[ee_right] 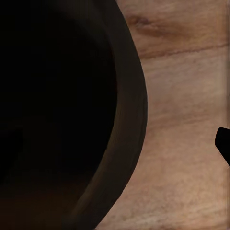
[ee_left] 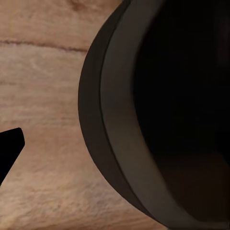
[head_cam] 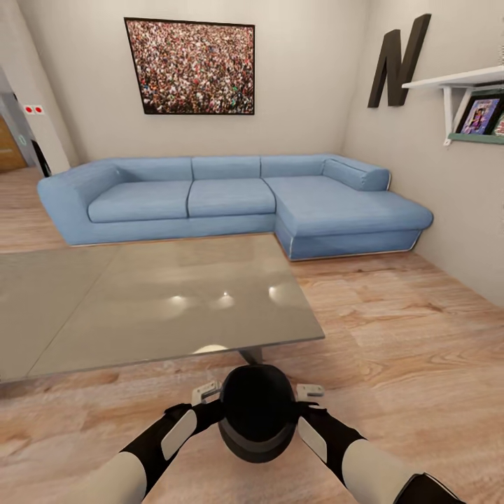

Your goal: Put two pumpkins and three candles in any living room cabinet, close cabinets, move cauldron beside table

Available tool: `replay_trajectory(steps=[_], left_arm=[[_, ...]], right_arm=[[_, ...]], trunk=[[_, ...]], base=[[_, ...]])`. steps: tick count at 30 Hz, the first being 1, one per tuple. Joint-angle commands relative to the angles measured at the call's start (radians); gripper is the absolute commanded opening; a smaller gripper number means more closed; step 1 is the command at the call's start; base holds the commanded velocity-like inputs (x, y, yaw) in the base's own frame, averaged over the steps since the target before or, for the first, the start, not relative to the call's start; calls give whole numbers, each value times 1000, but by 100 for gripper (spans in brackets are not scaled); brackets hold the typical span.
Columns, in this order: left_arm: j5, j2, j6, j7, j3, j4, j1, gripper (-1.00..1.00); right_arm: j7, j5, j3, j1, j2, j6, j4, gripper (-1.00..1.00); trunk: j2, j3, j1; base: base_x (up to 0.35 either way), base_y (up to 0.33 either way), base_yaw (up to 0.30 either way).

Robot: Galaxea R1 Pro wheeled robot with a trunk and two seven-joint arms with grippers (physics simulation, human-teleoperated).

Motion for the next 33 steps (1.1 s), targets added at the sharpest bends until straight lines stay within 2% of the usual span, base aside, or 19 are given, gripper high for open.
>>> replay_trajectory(steps=[1,20,33], left_arm=[[11,1,1,9,-7,-2,-1,100],[11,2,2,9,-7,-2,-1,100],[10,2,2,9,-7,-2,-1,100]], right_arm=[[-7,-7,9,-1,-1,5,-2,100],[-9,-8,8,0,-1,4,-3,100],[-9,-8,8,0,1,4,-3,100]], trunk=[[0,3,-1],[4,77,-9],[92,118,-57]], base=[[-12,0,0],[-55,11,0],[0,0,0]])
